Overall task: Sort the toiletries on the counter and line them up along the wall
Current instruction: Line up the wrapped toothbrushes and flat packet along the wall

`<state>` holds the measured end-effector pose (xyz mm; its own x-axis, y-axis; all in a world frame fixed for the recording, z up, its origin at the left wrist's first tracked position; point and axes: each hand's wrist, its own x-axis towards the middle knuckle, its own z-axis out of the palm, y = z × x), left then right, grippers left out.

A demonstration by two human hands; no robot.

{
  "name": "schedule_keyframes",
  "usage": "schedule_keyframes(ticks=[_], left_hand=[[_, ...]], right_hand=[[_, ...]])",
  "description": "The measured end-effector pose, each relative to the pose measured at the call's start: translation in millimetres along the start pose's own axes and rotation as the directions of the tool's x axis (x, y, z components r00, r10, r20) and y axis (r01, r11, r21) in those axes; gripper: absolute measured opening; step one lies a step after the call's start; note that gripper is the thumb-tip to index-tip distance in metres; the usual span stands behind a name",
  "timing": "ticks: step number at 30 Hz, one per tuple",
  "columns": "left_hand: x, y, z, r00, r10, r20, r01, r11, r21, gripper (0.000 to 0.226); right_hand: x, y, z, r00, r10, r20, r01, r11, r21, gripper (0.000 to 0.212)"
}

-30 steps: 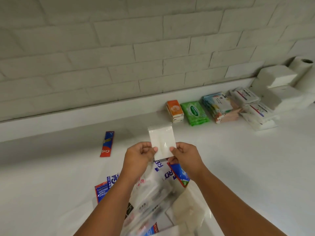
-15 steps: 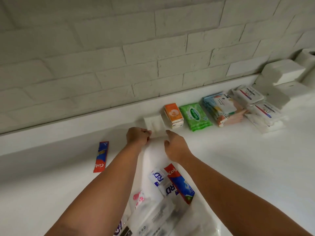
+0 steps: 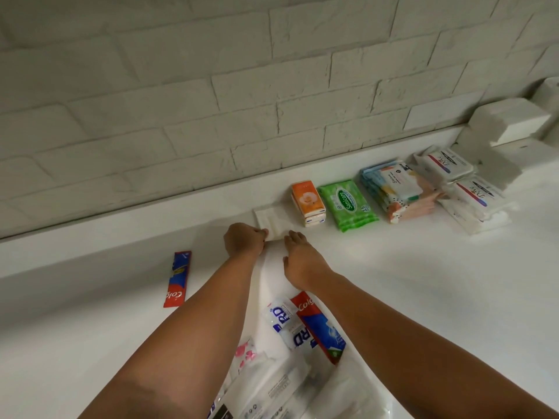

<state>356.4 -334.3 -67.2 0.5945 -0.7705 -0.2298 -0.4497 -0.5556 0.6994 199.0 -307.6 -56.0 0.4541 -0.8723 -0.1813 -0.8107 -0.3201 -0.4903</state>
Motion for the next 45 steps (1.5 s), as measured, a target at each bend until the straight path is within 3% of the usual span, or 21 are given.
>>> schedule_keyframes(ticks=[7,13,17,21,27,30,34,40,45], left_hand=[[-21,4,-9,0.998,0.035,-0.054,-0.035,0.999,0.002,0.035],[-71,1,-23,0.984,0.173,-0.036,-0.174,0.984,-0.029,0.027],[-132,-6,-28,0.966,0.252,0.05,-0.237,0.949,-0.209,0.011],[-197,-17,-31,0.925,0.333,0.181,-0.309,0.94,-0.148,0.006],[-258,-41,-21,0.832,0.401,0.384,-0.422,0.906,-0.031,0.022],[-273,-51,-18,0.772,0.441,0.458,-0.554,0.82,0.142,0.04],[-286,-61,-14,0.688,0.498,0.528,-0.686,0.683,0.249,0.055],[-289,-61,-10,0.682,0.498,0.535,-0.701,0.652,0.288,0.065],[-287,-53,-15,0.716,0.489,0.498,-0.653,0.721,0.232,0.032]], right_hand=[[-17,6,-20,0.999,-0.015,-0.039,0.018,0.997,0.074,0.056],[-65,12,-46,0.997,0.014,-0.077,0.002,0.979,0.202,0.044],[-108,21,-54,0.997,0.043,-0.07,-0.028,0.979,0.203,0.039],[-161,31,-50,0.989,0.116,-0.096,-0.097,0.978,0.183,0.038],[-238,44,-27,0.963,0.216,-0.159,-0.198,0.973,0.121,0.042],[-264,47,-9,0.952,0.258,-0.163,-0.241,0.963,0.118,0.049],[-285,46,11,0.944,0.286,-0.164,-0.27,0.956,0.111,0.07],[-288,43,28,0.933,0.267,-0.241,-0.267,0.963,0.033,0.066],[-284,45,26,0.923,0.298,-0.246,-0.278,0.954,0.11,0.047]])
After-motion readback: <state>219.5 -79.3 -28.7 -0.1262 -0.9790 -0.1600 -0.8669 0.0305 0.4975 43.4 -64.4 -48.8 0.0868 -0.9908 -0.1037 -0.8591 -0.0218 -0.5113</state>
